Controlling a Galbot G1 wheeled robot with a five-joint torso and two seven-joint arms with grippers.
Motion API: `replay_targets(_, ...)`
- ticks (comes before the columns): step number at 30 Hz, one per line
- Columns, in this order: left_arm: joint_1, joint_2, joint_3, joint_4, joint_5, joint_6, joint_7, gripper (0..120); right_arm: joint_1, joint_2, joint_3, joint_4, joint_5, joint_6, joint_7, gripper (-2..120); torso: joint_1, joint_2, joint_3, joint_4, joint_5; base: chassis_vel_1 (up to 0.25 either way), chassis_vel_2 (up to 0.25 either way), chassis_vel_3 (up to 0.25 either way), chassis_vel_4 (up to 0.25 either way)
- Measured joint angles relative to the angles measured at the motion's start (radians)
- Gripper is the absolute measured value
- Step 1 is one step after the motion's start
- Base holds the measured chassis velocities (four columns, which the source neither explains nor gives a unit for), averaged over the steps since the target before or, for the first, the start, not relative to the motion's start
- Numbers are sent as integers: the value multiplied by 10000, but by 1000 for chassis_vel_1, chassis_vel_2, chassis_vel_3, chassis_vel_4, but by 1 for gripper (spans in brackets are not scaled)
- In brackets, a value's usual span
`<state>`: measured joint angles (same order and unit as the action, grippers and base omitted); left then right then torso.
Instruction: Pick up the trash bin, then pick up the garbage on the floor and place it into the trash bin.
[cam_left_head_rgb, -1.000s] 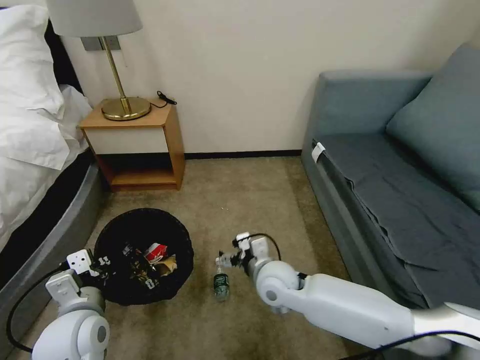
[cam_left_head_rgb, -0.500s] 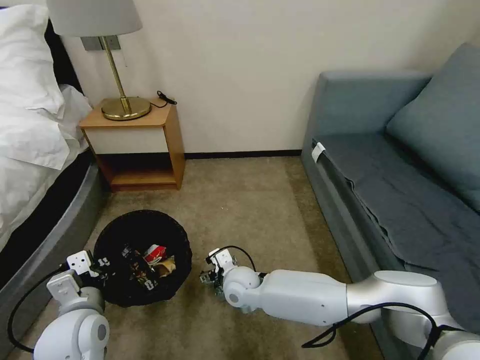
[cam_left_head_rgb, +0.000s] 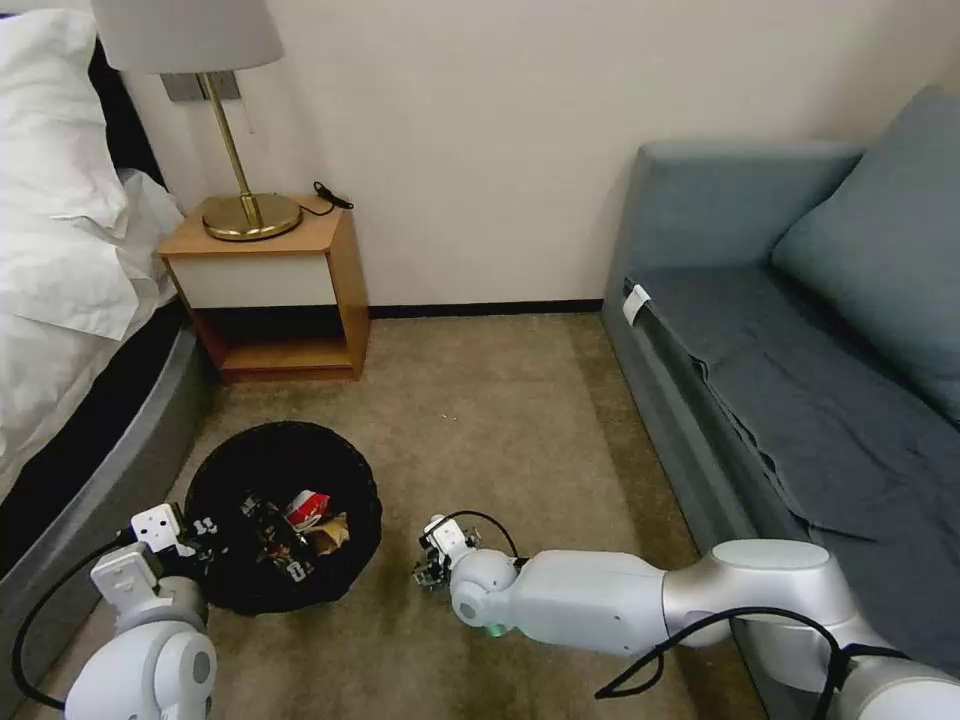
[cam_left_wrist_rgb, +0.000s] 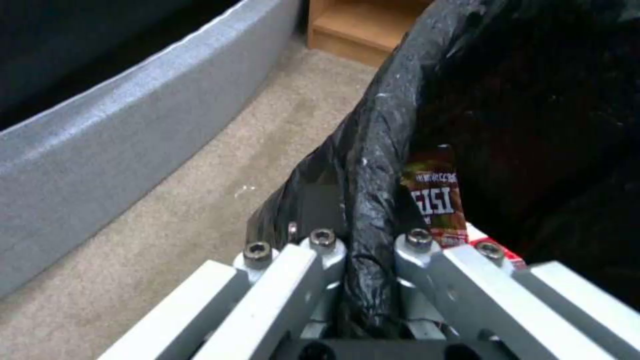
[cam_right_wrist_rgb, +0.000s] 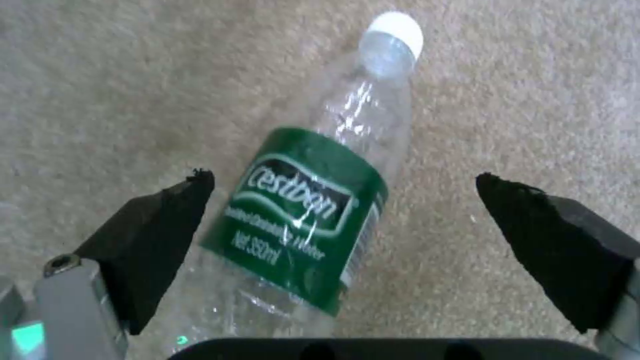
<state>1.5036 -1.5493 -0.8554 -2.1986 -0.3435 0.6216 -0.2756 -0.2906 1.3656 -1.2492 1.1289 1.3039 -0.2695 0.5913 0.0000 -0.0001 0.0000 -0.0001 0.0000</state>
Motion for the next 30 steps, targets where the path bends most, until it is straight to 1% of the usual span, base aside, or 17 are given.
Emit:
replay_targets(9,-13,-21,12,7,8,-11,0,3,-359,-14,-48,-104,-193,38,-92,99,0,1,0,0,0,0,0,0,0)
replay_targets(10,-15,-21,12,14,12,-11,0,3,-403,-12,-53,-121,-225,44,-100,96,0,1,0,0,0,0,0,0,0)
replay_targets(11,-15,-21,12,14,12,-11,0,3,-403,-12,-53,-121,-225,44,-100,96,0,1,0,0,0,0,0,0,0)
replay_targets(12,-15,-22,13,16,15,-11,0,3,-441,-9,-56,-152,-262,59,-108,94,0,1,0,0,0,0,0,0,0)
replay_targets(14,-9,-35,25,17,18,-14,0,3,-495,9,-57,-228,-365,141,-147,85,0,2,0,0,0,0,0,0,0)
replay_targets(15,-9,-35,25,17,18,-14,0,3,-495,9,-57,-228,-365,141,-147,85,0,2,0,0,0,0,0,0,0)
replay_targets(19,-6,-46,26,42,28,-29,-2,3,-505,-29,-57,-223,-521,260,-194,67,0,2,0,1,1,0,0,0,0)
replay_targets(20,-6,-46,26,42,28,-29,-2,3,-505,-29,-57,-223,-521,260,-194,67,0,2,0,1,1,0,0,0,0)
replay_targets(21,-5,-49,27,51,30,-32,-2,3,-505,-50,-57,-208,-566,300,-207,61,0,1,0,0,1,0,0,0,0)
replay_targets(22,-5,-49,27,52,30,-33,-1,3,-505,-54,-57,-206,-572,307,-209,61,0,1,0,0,1,0,0,0,0)
replay_targets(23,-5,-53,28,58,35,-38,-2,3,-499,-76,-57,-188,-600,331,-216,54,0,2,0,0,0,0,0,0,0)
replay_targets(24,-5,-56,29,60,40,-40,-3,3,-484,-94,-58,-158,-615,345,-219,48,0,2,0,0,1,0,0,0,0)
replay_targets(25,-5,-56,29,60,40,-40,-3,3,-484,-94,-58,-158,-615,345,-219,48,0,2,0,0,1,0,0,0,0)
replay_targets(28,-20,-64,40,60,52,-41,-6,3,-420,-185,-55,21,-643,386,-224,36,0,2,0,0,1,0,0,0,0)
replay_targets(30,-24,-66,44,60,53,-41,-6,3,-402,-228,-50,112,-643,390,-221,33,0,2,0,1,1,0,0,0,0)
